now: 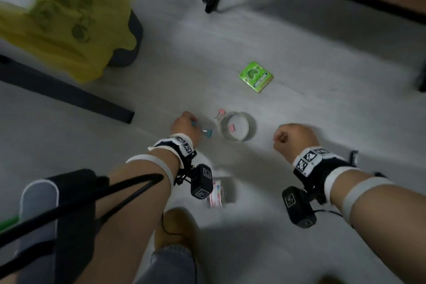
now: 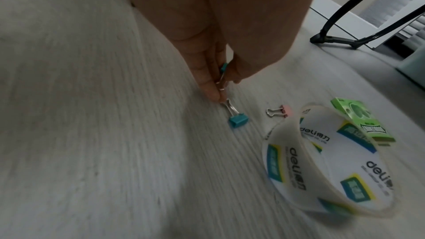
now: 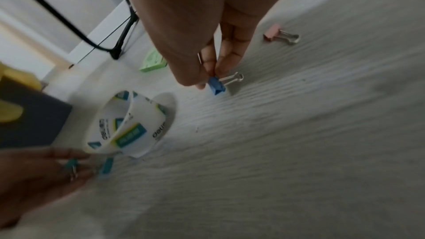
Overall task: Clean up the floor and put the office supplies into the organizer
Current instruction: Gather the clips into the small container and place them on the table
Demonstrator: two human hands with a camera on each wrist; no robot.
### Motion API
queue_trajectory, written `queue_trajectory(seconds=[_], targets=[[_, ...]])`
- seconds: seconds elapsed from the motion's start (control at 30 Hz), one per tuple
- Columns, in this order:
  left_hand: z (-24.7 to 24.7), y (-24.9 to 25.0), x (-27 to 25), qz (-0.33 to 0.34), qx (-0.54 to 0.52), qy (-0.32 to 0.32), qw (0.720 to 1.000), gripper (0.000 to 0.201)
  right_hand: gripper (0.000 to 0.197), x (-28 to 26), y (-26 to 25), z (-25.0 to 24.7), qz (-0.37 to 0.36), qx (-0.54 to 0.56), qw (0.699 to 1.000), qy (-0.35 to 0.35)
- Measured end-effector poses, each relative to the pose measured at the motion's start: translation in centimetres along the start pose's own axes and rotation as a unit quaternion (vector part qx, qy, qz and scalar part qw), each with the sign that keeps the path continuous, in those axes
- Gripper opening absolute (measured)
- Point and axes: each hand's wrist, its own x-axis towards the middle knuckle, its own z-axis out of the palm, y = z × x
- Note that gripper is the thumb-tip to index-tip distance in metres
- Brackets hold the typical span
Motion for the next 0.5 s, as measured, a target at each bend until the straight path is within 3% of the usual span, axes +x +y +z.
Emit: queue_trajectory(seconds=[0.1, 0.23, 0.37, 0.5], targets=[[0.4, 0.2, 0.9, -0.004, -0.015, -0.004, 1.0, 0.025, 0.012, 0.8, -0.5, 0.2, -0.044, -0.071, 0.996, -0.012], [1.3, -0.1, 1.5, 0.047, 0.011, -0.015, 0.999, 0.043, 0.016, 0.6, -0.7, 0.6, -0.152, -0.15, 0.976, -0.036], [1.4, -0.6, 1.8, 0.087, 0.051, -0.012, 0.995, 0.029, 0.034, 0.0, -0.5, 0.9, -0.207, -0.174, 0.96, -0.066], [1.7, -1.0, 1.6, 0.125, 0.066, 0.004, 0.99, 0.018, 0.033, -0.2, -0.6, 0.6, -0.204, -0.217, 0.953, -0.063]])
